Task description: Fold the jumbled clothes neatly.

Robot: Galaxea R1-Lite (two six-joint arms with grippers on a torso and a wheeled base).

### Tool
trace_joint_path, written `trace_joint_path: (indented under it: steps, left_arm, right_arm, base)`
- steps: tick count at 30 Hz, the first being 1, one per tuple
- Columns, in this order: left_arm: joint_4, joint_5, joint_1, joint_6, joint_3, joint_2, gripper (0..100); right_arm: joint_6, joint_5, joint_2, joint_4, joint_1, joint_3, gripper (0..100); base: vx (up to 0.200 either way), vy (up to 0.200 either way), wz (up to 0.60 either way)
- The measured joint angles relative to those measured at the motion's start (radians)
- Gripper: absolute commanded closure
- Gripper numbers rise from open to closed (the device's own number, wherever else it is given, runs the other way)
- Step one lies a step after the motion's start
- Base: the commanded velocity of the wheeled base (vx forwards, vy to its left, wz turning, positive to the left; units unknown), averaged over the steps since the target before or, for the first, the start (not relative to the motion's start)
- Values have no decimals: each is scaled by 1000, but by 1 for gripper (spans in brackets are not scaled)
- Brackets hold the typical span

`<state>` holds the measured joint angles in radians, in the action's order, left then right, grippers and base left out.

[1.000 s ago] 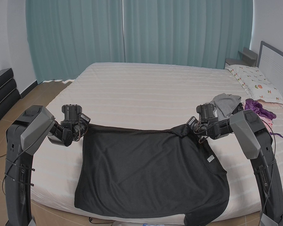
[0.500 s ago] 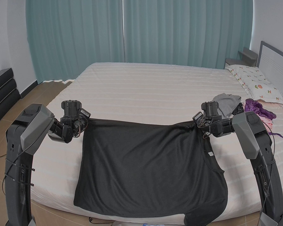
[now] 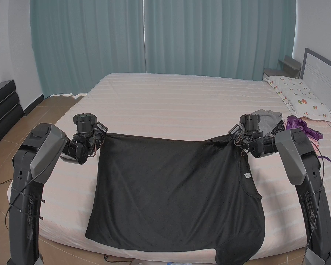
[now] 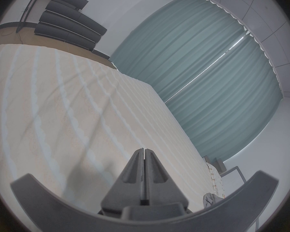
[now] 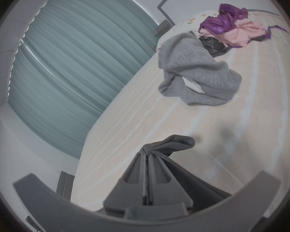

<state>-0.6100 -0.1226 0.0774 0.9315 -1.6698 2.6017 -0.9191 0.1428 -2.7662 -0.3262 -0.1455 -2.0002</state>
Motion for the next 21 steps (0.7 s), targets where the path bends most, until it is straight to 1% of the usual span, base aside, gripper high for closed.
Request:
trace_joint_path:
  steps: [6, 16, 20, 21]
  left_arm:
    - [1, 0, -14, -2, -63, 41, 100]
    - [5, 8, -12, -8, -114, 109, 100]
    - [19, 12, -11, -34, -124, 130, 100]
    - [21, 13, -11, -41, -125, 134, 0]
  right_arm:
    - [16, 0, 9, -58, 2, 0, 100]
    - [49, 15, -38, -59, 7, 0, 100]
    - [52, 14, -59, -61, 7, 0, 100]
    - [53, 14, -64, -61, 6, 0, 100]
  base:
    - [0, 0, 0]
    - [0, 0, 0]
    - [0, 0, 0]
    - [0, 0, 0]
